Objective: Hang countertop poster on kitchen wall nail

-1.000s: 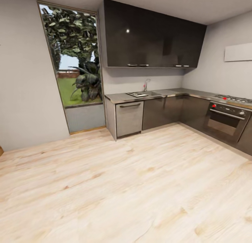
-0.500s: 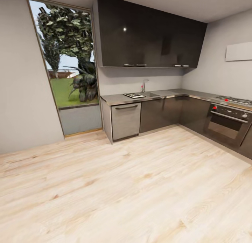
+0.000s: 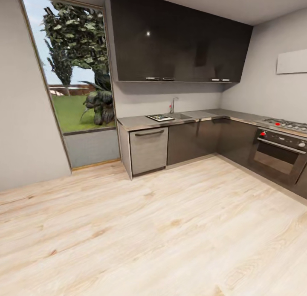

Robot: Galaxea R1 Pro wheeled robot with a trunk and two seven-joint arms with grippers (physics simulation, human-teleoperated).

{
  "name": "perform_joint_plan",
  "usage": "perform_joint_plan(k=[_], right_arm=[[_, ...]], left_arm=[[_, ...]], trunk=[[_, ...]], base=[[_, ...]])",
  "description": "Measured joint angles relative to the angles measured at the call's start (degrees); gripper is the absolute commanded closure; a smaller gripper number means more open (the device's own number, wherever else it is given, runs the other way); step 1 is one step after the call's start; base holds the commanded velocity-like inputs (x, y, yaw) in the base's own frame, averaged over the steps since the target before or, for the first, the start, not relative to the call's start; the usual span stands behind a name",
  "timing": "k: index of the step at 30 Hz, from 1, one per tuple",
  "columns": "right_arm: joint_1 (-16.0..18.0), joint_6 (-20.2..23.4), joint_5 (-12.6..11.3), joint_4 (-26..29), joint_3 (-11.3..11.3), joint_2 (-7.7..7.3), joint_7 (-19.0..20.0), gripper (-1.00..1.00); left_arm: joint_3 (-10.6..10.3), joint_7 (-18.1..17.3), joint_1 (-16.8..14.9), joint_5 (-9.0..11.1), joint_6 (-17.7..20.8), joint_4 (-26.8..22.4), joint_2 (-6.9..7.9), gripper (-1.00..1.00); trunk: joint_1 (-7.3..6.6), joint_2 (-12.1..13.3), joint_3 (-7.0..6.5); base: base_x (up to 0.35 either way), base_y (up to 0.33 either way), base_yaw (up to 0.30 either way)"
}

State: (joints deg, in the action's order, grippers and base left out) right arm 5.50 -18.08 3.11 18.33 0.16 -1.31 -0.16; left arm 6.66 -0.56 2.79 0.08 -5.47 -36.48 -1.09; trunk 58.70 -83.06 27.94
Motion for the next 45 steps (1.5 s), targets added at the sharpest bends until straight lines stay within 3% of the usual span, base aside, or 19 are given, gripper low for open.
perform_joint_plan(k=[45], right_arm=[[0.0, 0.0, 0.0, 0.0, 0.0, 0.0, 0.0, -1.0]], left_arm=[[0.0, 0.0, 0.0, 0.0, 0.0, 0.0, 0.0, -1.0]], trunk=[[0.0, 0.0, 0.0]], base=[[0.311, -0.13, 0.0]])
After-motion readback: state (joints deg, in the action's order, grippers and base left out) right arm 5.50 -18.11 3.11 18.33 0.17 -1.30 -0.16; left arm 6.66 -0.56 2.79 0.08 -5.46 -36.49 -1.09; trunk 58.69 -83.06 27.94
